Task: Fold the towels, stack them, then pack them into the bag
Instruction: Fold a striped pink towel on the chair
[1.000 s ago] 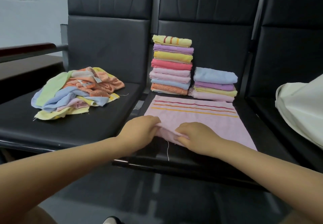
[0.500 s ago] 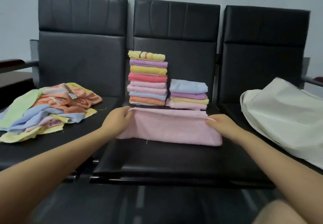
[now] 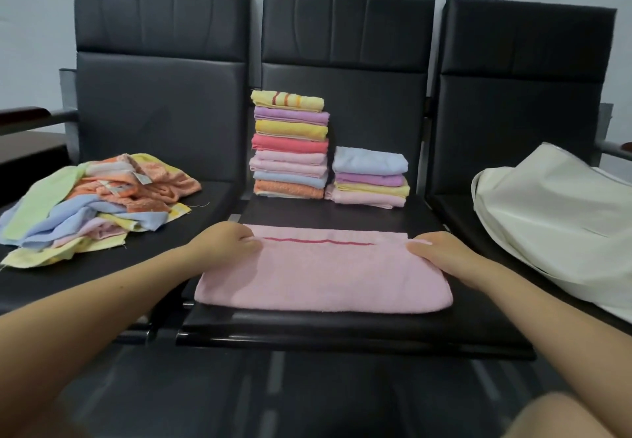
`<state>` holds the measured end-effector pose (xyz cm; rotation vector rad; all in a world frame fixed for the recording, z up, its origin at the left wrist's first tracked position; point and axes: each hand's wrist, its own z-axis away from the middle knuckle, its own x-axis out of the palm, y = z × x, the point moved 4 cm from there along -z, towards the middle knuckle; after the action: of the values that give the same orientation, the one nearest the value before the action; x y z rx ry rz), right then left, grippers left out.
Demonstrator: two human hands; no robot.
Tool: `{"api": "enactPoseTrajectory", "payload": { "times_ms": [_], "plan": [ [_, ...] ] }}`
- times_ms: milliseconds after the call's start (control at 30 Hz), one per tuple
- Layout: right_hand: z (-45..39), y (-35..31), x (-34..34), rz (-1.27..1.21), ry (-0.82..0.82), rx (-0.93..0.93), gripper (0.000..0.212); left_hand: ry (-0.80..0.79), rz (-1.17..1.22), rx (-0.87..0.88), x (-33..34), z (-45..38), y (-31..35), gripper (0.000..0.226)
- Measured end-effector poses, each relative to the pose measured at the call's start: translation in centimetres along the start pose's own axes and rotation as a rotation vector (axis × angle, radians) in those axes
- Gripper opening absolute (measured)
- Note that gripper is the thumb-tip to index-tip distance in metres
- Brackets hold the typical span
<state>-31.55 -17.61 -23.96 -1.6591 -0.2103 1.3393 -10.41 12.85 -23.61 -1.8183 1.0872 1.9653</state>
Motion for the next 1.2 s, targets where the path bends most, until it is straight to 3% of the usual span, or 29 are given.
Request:
{"api": "enactPoseTrajectory", "payload": {
  "times_ms": [333, 467, 667, 900, 1033, 1100, 1200],
  "plan": [
    [-7.2, -1.3, 1.6, 0.028, 0.270, -0.028, 0.026, 0.125, -0.023, 0.015, -1.2, -6.2, -2.2, 0.028],
    [-9.7, -0.8, 2.0, 0.261, 0.330, 0.032, 0.028, 0.188, -0.018, -0.007, -0.6, -8.9, -2.8, 0.015],
    [-12.0, 0.2, 3.3, 0.597, 0.311, 0.056, 0.023, 0.149, -0.128, -0.030, 2.4, -11.4, -3.9, 0.021],
    [-13.0, 0.4, 3.3, 0.603, 0.355, -0.038, 0.025, 0.194, -0.105, -0.049, 3.5, -12.7, -4.2, 0.022],
    [-12.4, 0.5, 3.2, 0.570, 0.381, -0.066, 0.025, 0.291, -0.233, 0.008, 3.2, -12.3, -2.5, 0.026],
    [-12.1, 0.8, 3.0, 0.531, 0.396, -0.036, 0.035, 0.341, -0.214, 0.084, 3.1, -11.8, -0.8, 0.029],
    [-11.4, 1.5, 2.2, 0.463, 0.397, 0.108, 0.049, 0.245, -0.103, 0.181, 4.0, -10.2, 3.1, 0.047]
  ]
}}
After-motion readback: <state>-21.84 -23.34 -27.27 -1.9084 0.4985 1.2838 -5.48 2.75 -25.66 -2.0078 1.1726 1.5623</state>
